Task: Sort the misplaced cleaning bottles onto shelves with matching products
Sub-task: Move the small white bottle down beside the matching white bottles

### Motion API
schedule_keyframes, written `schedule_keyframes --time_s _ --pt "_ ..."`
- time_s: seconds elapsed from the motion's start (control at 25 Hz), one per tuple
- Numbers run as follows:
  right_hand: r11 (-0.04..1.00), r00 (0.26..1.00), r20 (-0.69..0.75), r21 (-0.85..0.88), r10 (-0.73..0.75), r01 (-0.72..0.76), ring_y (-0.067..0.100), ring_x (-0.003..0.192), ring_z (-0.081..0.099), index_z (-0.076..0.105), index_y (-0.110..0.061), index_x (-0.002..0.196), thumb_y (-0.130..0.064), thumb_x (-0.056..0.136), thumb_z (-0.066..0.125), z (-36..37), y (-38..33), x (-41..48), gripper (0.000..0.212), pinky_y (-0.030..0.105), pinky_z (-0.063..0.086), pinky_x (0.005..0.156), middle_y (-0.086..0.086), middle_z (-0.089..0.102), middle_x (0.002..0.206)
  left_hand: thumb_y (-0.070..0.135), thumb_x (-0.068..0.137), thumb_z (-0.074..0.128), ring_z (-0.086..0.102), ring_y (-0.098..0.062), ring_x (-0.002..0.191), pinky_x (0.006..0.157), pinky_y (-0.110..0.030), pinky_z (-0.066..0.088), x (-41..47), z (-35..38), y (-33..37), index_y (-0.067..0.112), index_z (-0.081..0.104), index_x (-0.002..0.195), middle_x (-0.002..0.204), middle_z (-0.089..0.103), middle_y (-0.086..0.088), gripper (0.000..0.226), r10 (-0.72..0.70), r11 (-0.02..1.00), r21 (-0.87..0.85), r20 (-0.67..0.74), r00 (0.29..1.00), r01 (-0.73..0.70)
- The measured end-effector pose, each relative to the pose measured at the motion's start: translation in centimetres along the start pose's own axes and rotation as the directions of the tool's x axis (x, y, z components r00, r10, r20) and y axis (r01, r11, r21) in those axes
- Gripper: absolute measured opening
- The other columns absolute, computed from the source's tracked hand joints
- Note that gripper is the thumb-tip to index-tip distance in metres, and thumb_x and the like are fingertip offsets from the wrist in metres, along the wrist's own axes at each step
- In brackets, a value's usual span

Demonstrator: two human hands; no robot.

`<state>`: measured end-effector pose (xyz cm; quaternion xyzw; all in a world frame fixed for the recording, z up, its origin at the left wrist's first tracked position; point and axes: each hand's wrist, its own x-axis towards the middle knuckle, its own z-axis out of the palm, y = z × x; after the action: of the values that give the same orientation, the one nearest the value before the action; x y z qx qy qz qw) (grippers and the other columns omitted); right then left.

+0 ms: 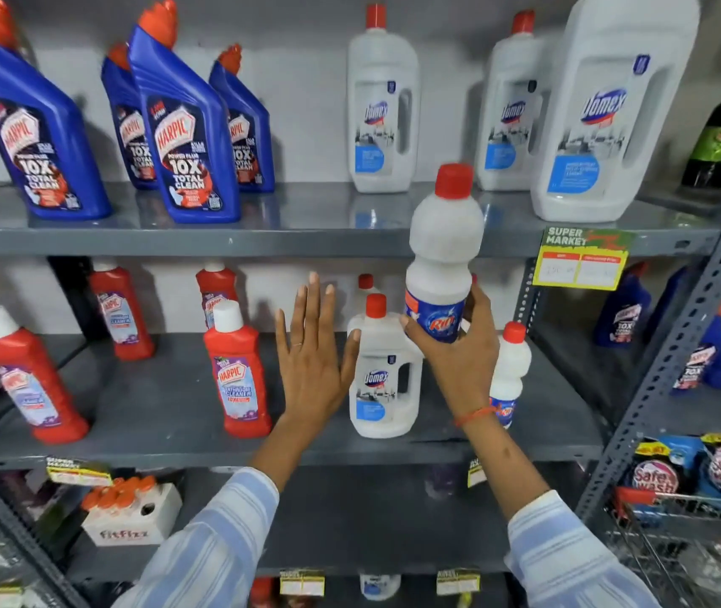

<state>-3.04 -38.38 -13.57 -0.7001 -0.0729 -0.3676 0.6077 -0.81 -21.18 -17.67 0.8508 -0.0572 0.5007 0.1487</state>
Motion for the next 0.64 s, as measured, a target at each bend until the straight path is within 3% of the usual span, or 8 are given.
schedule_keyframes --time_s 0.24,0.32,0.44,0.56,0.64 --pt "0.965 0.983 -0.019 -0.189 0.183 -0.184 0.024 0.110 0.060 0.046 -0.015 0.122 -0.025 0.060 0.085 -1.4 7.7 -3.2 0.074 0.043 0.051 0.095 0.007 0.062 0.122 0.052 0.096 0.020 0.020 -0.023 0.144 0.117 -0.050 0.014 -7.2 4.5 -2.2 0.009 0.022 0.147 0.156 0.024 -0.012 0.066 -0.127 0.991 0.001 0.334 0.934 0.135" --pt "0.947 0.972 -0.049 -0.222 0.229 -0.234 0.028 0.109 0.060 0.046 -0.012 0.121 -0.019 0.059 0.086 -1.5 9.9 -3.8 0.074 0.040 0.051 0.092 0.010 0.062 0.120 0.057 0.095 0.014 0.022 -0.024 0.143 0.117 -0.049 0.013 -9.5 5.8 -3.2 0.008 0.024 0.147 0.156 0.024 -0.012 0.072 -0.143 0.989 0.026 0.433 0.890 0.147" --pt "0.918 0.938 -0.067 -0.195 0.339 -0.345 0.030 0.110 0.059 0.045 -0.010 0.120 -0.010 0.059 0.085 -1.2 12.9 -4.1 0.073 0.031 0.046 0.089 0.012 0.061 0.121 0.059 0.094 0.026 0.014 -0.023 0.145 0.118 -0.046 0.007 -12.6 8.0 -5.0 0.010 0.017 0.149 0.158 0.014 -0.008 0.073 -0.137 0.989 0.041 0.599 0.789 0.140" --pt "0.882 0.900 -0.082 -0.179 0.427 -0.435 0.032 0.113 0.056 0.045 -0.009 0.121 -0.006 0.059 0.084 -0.6 15.5 -4.2 0.074 0.034 0.045 0.092 0.014 0.059 0.124 0.064 0.091 0.031 0.008 -0.019 0.146 0.117 -0.040 -0.003 -14.7 9.6 -6.1 0.013 0.010 0.150 0.160 0.008 -0.005 0.080 -0.115 0.993 0.078 0.741 0.662 0.085" --pt "0.864 0.888 -0.082 -0.204 0.453 -0.460 0.034 0.115 0.055 0.043 -0.009 0.123 -0.007 0.060 0.084 -0.3 16.6 -4.1 0.075 0.038 0.044 0.095 0.014 0.058 0.125 0.068 0.089 0.028 0.007 -0.018 0.146 0.118 -0.040 -0.005 -15.3 10.2 -6.3 0.014 0.011 0.150 0.160 0.010 -0.005 0.083 -0.105 0.994 0.101 0.779 0.618 0.042"
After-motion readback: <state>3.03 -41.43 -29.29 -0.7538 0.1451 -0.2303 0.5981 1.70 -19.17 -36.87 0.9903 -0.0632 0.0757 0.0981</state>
